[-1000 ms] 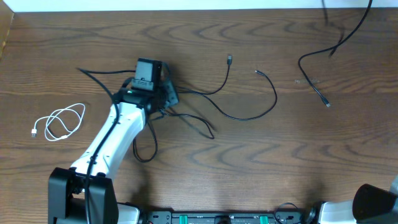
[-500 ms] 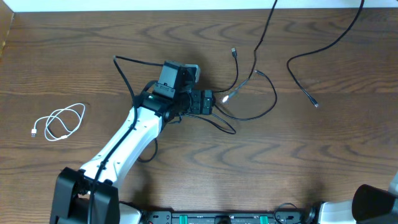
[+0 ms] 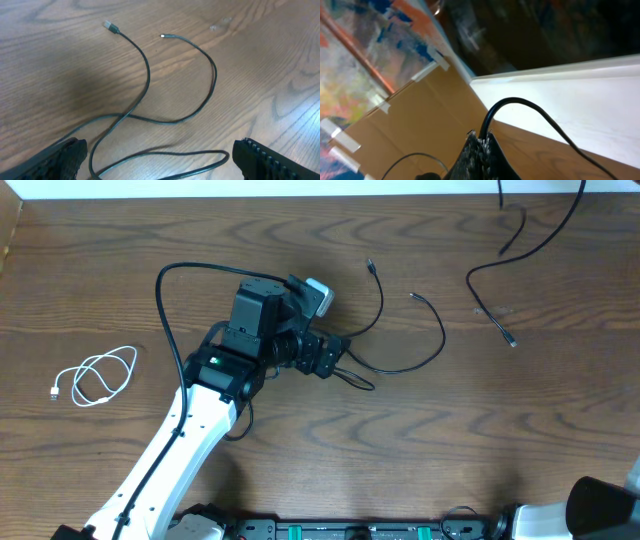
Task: Untangle cables
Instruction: 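Carry the black cable off the upper right with the right gripper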
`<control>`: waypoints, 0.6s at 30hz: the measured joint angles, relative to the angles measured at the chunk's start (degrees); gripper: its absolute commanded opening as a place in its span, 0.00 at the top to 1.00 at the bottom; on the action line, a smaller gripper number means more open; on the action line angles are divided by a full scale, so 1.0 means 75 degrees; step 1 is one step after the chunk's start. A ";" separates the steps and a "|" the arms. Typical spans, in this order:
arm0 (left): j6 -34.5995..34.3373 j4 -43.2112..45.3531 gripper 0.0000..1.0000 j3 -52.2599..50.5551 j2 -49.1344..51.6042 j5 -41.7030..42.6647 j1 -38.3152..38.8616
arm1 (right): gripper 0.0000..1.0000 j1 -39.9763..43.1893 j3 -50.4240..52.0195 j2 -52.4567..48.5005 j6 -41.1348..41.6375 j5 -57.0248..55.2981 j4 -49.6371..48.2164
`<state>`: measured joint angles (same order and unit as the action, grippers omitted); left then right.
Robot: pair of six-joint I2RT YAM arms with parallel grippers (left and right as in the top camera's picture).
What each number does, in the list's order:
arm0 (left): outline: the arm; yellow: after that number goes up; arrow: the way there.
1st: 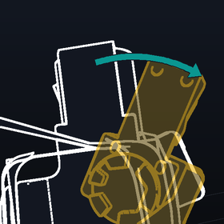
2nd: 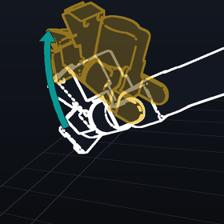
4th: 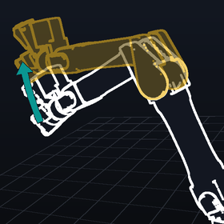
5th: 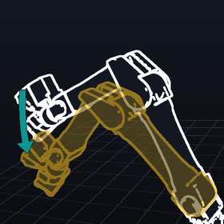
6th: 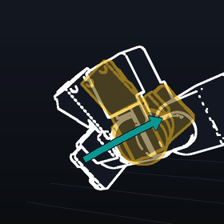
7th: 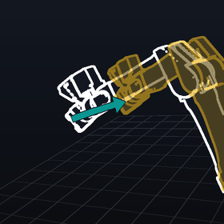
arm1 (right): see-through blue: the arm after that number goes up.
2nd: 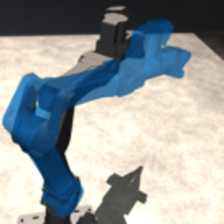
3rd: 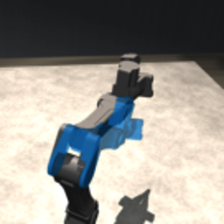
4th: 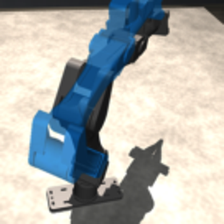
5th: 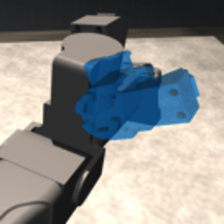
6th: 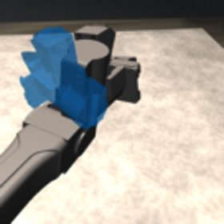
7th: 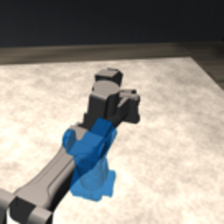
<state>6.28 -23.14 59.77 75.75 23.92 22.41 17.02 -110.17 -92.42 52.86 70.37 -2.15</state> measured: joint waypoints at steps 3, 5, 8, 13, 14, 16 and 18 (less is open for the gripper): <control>0.0026 -0.0058 0.02 0.0000 0.0000 0.0003 0.0000 | 0.99 0.0000 -0.0035 0.0000 -0.0944 -0.0659 0.1644; 0.0023 -0.0073 0.02 0.0000 0.0000 0.0006 0.0000 | 0.99 0.0003 -0.0050 0.0003 -0.1545 -0.1224 0.2570; 0.0023 -0.0070 0.02 0.0000 0.0000 0.0023 0.0000 | 0.99 0.0000 -0.0047 -0.0017 -0.2296 -0.2151 0.3503; 0.0023 -0.0067 0.02 0.0000 0.0000 0.0023 0.0000 | 0.99 0.0000 -0.0047 -0.0140 -0.3179 -0.3777 0.4287; 0.0023 -0.0067 0.02 0.0000 0.0000 0.0023 0.0000 | 0.99 0.0000 -0.0047 -0.0210 -0.3273 -0.4071 0.4415; 0.0023 -0.0067 0.02 0.0000 0.0000 0.0023 0.0000 | 0.99 0.0000 -0.0047 -0.0417 -0.3404 -0.4613 0.4575; 0.0023 -0.0067 0.02 0.0000 0.0000 0.0023 0.0000 | 0.99 0.0003 -0.0047 -0.0854 -0.3518 -0.5158 0.4590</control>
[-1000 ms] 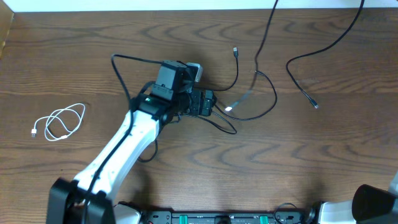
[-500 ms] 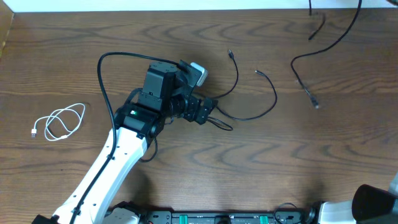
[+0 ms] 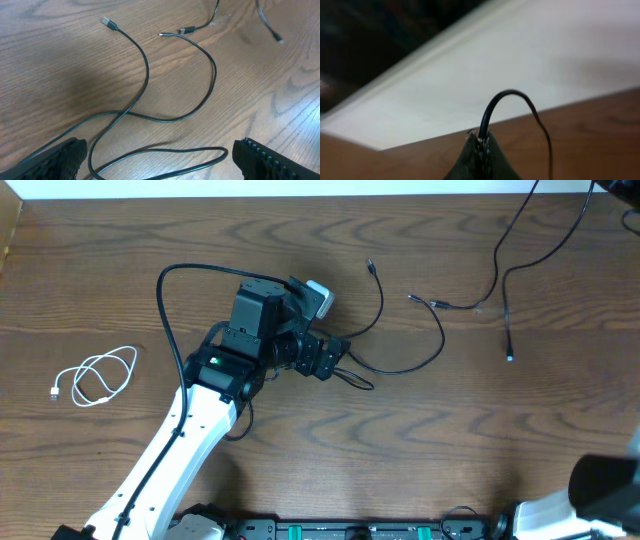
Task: Untangle cables
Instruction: 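Carry the black cable off the upper right with the right gripper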
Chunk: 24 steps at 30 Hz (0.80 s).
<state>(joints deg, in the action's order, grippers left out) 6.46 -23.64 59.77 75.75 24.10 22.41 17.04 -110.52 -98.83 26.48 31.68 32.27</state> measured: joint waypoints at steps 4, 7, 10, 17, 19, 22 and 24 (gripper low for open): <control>0.0000 -0.0003 0.02 0.0000 0.0000 0.0000 0.0000 | 0.99 0.0050 0.0000 -0.0976 -0.0023 -0.0889 -0.0312; 0.0000 0.0000 0.02 0.0000 0.0000 0.0000 0.0000 | 0.99 0.0154 0.0000 -0.1448 -0.0023 -0.1486 -0.0504; 0.0000 0.0000 0.02 0.0000 0.0000 0.0000 0.0000 | 0.99 0.0437 0.0000 -0.1894 -0.0026 -0.2570 -0.0554; 0.0000 0.0000 0.02 0.0000 0.0000 0.0000 0.0000 | 0.99 0.1396 0.0000 -0.2384 -0.0026 -0.4266 -0.0562; 0.0000 0.0000 0.02 0.0000 0.0000 0.0000 0.0000 | 0.99 0.1772 0.0000 -0.2480 -0.0026 -0.4494 -0.0571; 0.0000 0.0000 0.02 0.0000 0.0000 0.0000 0.0000 | 0.99 0.2538 0.0000 -0.2588 -0.0026 -0.4715 -0.0557; 0.0000 0.0000 0.02 0.0000 0.0000 0.0000 0.0000 | 0.99 0.3016 0.0000 -0.2591 -0.0026 -0.4756 -0.0548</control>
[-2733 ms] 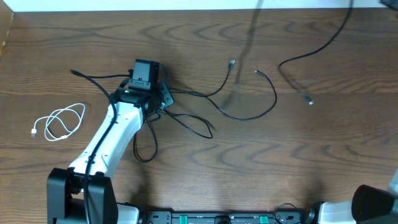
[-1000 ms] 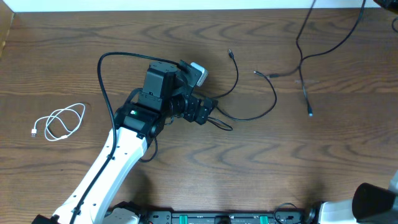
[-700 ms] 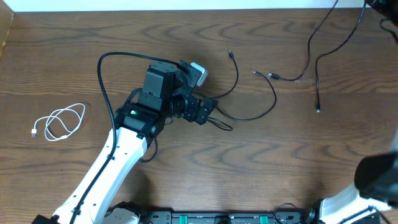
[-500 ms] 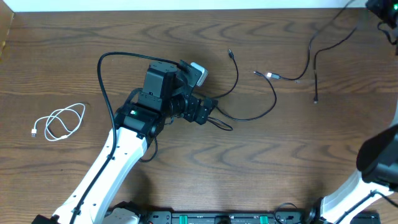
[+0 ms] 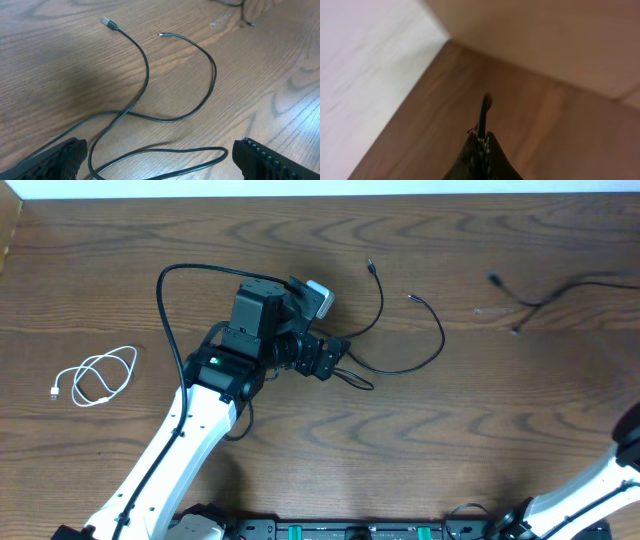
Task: Untangle cables
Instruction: 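Carry the black cable off the upper right with the right gripper, then bring the right gripper back to the black cables at center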
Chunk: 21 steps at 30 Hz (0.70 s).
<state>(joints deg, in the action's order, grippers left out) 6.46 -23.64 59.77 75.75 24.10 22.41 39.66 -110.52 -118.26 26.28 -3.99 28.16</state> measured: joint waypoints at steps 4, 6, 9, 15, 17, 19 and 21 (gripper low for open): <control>0.0000 0.0000 0.02 0.0000 0.0000 0.0000 0.0000 | 0.27 0.0842 0.0000 0.0000 0.0009 0.0064 0.0157; 0.0000 0.0000 0.02 0.0000 0.0000 0.0000 0.0000 | 0.01 0.1061 0.0000 0.0000 -0.0017 0.0265 0.0195; 0.0000 0.0000 0.02 0.0000 0.0000 0.0000 0.0000 | 0.01 0.1297 0.0000 0.0000 -0.0029 0.0766 0.0382; 0.0000 0.0003 0.02 0.0000 0.0000 0.0000 0.0000 | 0.01 0.1387 0.0000 0.0000 -0.0050 0.2162 0.0629; 0.0000 0.0000 0.02 0.0000 0.0000 0.0000 0.0000 | 0.01 0.1378 0.0000 0.0000 -0.0050 0.2629 0.0755; 0.0000 0.0000 0.02 0.0000 0.0000 0.0000 0.0000 | 0.01 0.1335 0.0000 0.0000 -0.0093 0.3223 0.1032; 0.0000 0.0000 0.02 0.0000 0.0000 0.0000 0.0000 | 0.01 0.1142 0.0000 0.0000 -0.0341 0.3771 0.1390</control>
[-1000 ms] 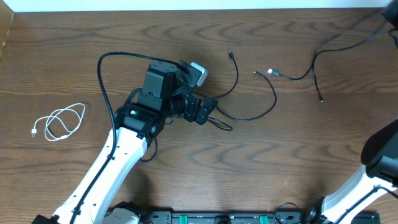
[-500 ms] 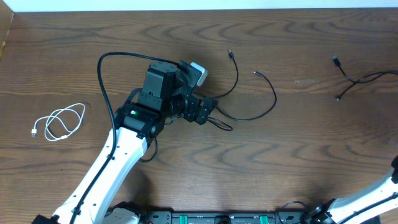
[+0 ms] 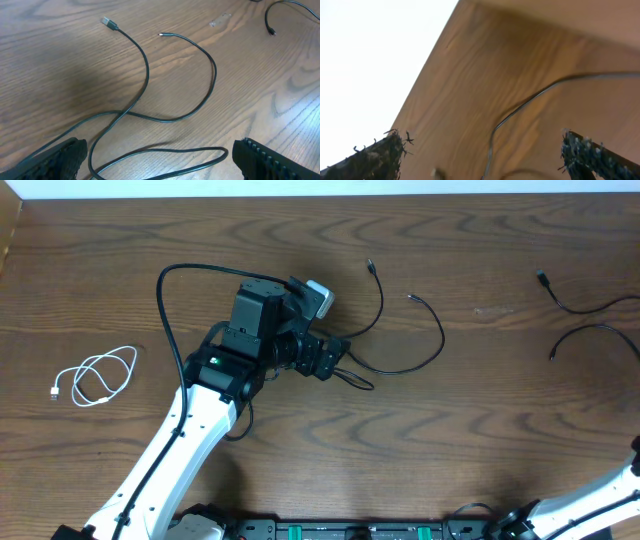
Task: Untangle cables
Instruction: 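Bring the right gripper back to the black cables at center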
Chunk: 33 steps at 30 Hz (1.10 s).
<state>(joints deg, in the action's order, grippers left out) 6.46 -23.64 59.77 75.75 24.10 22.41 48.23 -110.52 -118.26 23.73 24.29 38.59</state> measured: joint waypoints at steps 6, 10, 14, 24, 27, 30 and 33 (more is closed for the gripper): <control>0.0000 -0.0003 0.02 0.0000 0.0000 0.0000 0.0000 | 0.01 -0.1151 0.0000 0.0000 -0.1172 0.0498 0.0947; 0.0000 0.0000 0.02 0.0000 0.0000 0.0000 0.0000 | 0.01 -0.2171 0.0000 0.0000 -0.1824 0.0621 0.1501; 0.0000 0.0000 0.02 0.0000 0.0000 0.0000 0.0000 | 0.01 -0.3118 0.0128 0.0000 -0.2468 0.0688 0.1725; 0.0000 0.0000 0.02 0.0000 0.0000 0.0000 0.0000 | 0.01 -0.5339 0.1848 -0.0006 -0.3541 0.0705 0.1221; 0.0000 0.0000 0.02 0.0000 0.0000 0.0000 0.0000 | 0.01 -0.6003 0.1976 -0.0009 -0.3934 0.0717 0.1212; 0.0000 0.0000 0.02 0.0000 0.0000 0.0000 0.0000 | 0.01 -0.6371 0.1976 -0.0009 -0.4363 0.0734 0.1233; 0.0000 0.0000 0.02 0.0000 0.0000 0.0000 0.0000 | 0.01 -0.6781 0.1976 -0.0009 -0.4881 0.0740 0.1274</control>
<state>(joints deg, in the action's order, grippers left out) 6.46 -23.64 59.77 75.75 24.10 22.41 -2.63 -95.70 -118.32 -12.88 29.85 48.14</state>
